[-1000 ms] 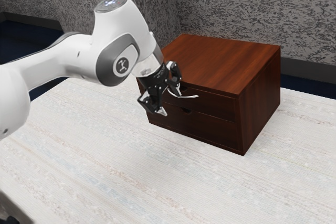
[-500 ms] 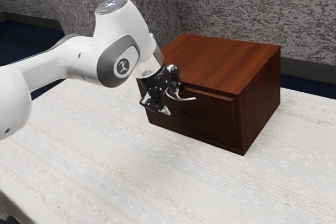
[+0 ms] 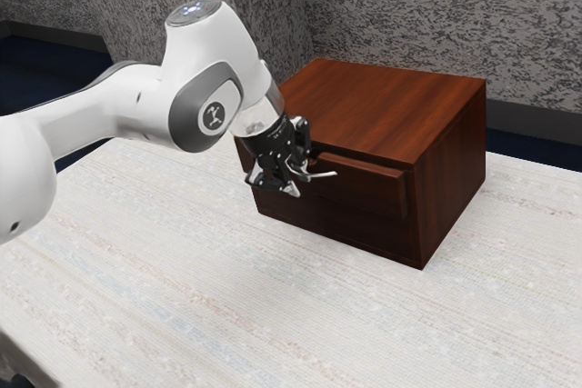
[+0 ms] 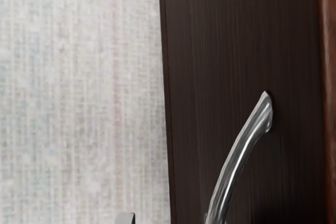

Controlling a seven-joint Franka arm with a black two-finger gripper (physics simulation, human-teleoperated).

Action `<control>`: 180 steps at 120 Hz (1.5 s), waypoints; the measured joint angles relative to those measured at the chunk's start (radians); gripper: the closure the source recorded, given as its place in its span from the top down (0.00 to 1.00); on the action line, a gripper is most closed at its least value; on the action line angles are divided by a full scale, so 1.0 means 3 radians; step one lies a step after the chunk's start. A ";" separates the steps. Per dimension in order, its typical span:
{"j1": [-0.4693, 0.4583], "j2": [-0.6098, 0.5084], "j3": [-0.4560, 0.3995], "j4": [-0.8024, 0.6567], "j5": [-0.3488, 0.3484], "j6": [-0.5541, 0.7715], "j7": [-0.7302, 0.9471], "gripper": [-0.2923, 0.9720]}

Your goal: Pull the drawer handle with one arm to open the drawer

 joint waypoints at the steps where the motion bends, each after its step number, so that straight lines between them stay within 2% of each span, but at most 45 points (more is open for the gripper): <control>1: 0.0000 -0.0001 0.0000 0.0000 0.0000 0.0000 0.0000 0.28; 98: -0.0023 -0.0292 -0.0005 -0.0328 0.0039 0.0001 -0.0006 0.24; 142: -0.0040 -0.0447 -0.0005 -0.0483 0.0074 0.0001 -0.0013 0.19; 180: -0.0043 -0.0558 -0.0014 -0.0594 0.0109 0.0001 -0.0009 0.21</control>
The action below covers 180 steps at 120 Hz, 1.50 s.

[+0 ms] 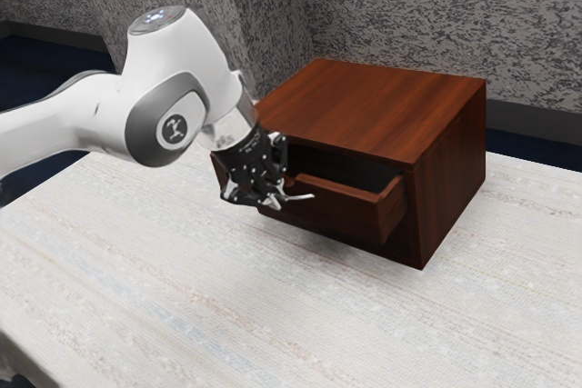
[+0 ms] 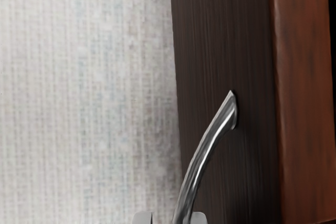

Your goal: Pull the drawer handle with one arm to open the drawer

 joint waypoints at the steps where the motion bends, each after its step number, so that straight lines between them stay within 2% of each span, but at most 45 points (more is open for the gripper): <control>1: -0.0001 -0.0004 0.0001 -0.0006 0.0000 0.0000 0.0000 0.21; 77: -0.0028 -0.0440 -0.0003 -0.0471 0.0098 0.0000 -0.0006 0.22; 180: 0.0025 -0.0882 -0.0071 -0.0908 0.0119 0.0003 -0.0029 0.22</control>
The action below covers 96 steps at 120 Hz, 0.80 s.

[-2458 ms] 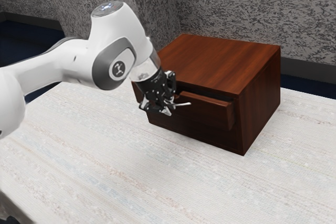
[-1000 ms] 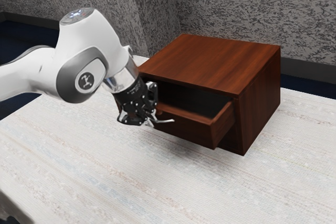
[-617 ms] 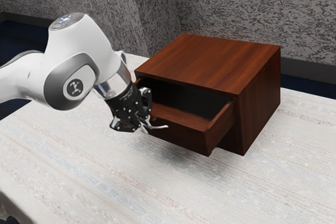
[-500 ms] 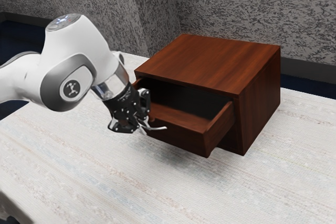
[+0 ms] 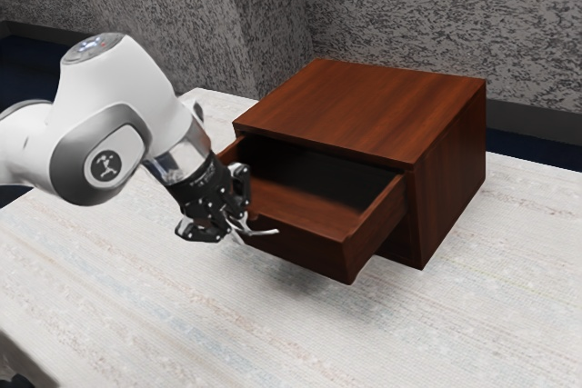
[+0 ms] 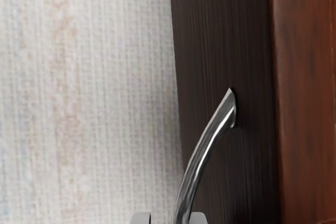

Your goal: Pull the drawer handle with one arm to open the drawer

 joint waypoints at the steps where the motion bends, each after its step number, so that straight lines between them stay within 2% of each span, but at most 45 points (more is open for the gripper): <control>1: 0.0000 -0.0006 0.0000 -0.0004 0.0002 0.0000 0.0000 0.22; 40: 0.0039 -0.0174 -0.0013 -0.0138 0.0042 0.0001 -0.0010 0.22; 96: 0.0039 -0.0189 -0.0014 -0.0152 0.0090 0.0001 -0.0003 0.24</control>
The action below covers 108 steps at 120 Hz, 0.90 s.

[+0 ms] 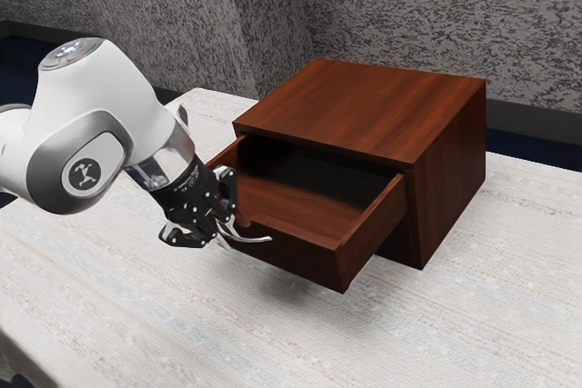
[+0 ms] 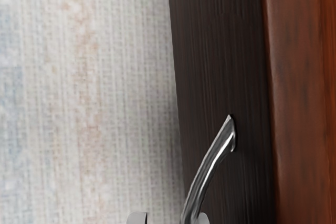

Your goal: Pull the drawer handle with one arm to open the drawer

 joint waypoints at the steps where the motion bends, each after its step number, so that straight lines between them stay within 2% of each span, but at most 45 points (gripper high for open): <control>1: 0.0000 0.0000 0.0000 0.0000 0.0001 0.0000 0.0000 0.24; 86: 0.0006 -0.0143 -0.0115 0.0145 0.0136 0.0022 0.0024 0.27; 94: 0.0005 -0.0149 -0.0118 0.0217 0.0144 -0.0034 0.0027 0.33; 108: -0.0001 -0.0149 -0.0120 0.0391 0.0130 -0.0179 0.0043 0.50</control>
